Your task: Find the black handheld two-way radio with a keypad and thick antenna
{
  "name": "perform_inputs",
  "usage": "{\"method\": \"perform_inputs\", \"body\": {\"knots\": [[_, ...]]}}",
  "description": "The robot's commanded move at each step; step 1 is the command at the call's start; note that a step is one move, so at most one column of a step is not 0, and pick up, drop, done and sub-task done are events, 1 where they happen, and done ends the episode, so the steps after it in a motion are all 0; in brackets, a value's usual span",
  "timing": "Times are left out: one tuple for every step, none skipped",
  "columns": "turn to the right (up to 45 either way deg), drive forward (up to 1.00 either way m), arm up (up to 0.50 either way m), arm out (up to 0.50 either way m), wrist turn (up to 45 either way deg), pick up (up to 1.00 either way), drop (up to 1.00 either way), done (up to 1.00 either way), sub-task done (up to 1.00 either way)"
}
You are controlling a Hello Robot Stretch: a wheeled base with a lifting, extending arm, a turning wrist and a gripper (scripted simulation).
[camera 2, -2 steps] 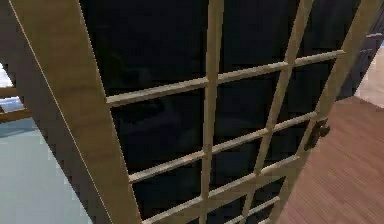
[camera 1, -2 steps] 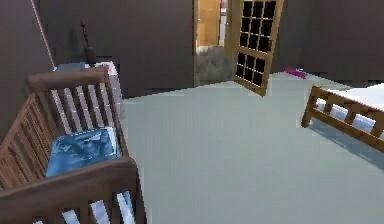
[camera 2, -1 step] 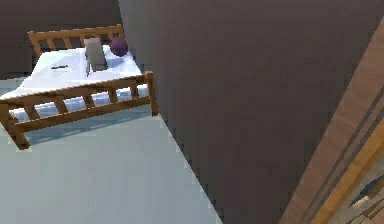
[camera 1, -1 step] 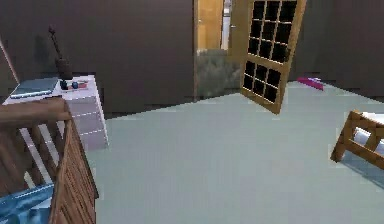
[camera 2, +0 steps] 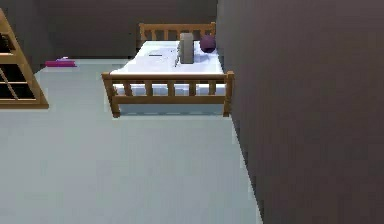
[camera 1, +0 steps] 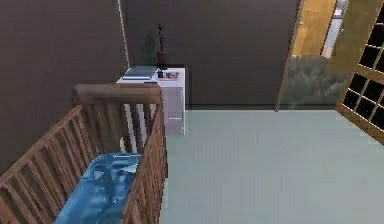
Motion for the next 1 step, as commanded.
{"method": "perform_inputs", "body": {"knots": [[0.0, 1.00, 0.00, 0.00, 0.0, 0.00, 0.00, 0.00, 0.00]]}}
